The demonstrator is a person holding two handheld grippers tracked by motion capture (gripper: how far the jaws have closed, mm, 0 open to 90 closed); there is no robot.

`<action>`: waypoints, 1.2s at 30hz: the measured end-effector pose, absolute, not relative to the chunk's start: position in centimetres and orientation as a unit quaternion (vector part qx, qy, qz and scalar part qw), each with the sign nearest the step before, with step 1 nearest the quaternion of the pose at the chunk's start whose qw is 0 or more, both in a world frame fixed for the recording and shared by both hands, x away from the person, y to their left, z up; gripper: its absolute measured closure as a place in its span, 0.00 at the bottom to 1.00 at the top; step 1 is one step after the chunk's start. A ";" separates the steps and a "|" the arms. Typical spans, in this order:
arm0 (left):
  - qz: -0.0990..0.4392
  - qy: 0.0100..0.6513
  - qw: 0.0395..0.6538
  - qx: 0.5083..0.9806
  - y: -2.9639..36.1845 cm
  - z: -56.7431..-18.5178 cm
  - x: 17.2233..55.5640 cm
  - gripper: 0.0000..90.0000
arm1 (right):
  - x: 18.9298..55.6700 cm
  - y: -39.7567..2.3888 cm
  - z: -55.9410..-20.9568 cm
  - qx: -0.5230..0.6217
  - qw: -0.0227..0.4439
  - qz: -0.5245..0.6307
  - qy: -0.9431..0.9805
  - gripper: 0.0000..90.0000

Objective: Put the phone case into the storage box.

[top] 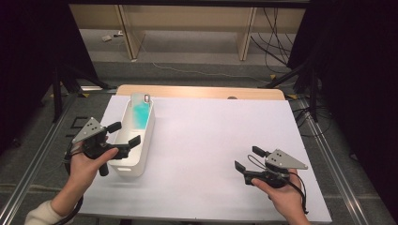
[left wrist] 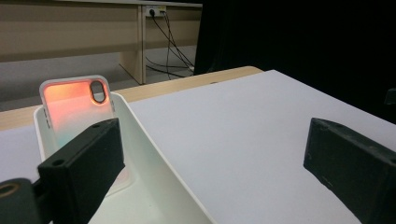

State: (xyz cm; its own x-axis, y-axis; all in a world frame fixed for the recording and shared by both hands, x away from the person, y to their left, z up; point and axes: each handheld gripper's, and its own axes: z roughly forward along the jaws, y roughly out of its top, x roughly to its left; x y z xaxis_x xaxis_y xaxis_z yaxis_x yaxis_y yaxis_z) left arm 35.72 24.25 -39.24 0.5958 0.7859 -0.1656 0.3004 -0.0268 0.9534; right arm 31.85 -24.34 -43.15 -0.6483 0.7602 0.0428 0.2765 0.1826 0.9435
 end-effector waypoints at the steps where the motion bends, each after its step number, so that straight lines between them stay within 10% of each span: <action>1: 0.209 0.394 0.575 0.686 24.2 -39.4 35.5 0.05 | 31.8 -24.3 -43.1 0.353 0.227 0.533 0.735 0.19; 36: 0.194 0.342 0.585 0.709 21.8 -41.1 33.1 0.03 | 31.8 -24.4 -43.1 0.354 0.225 0.521 0.743 0.19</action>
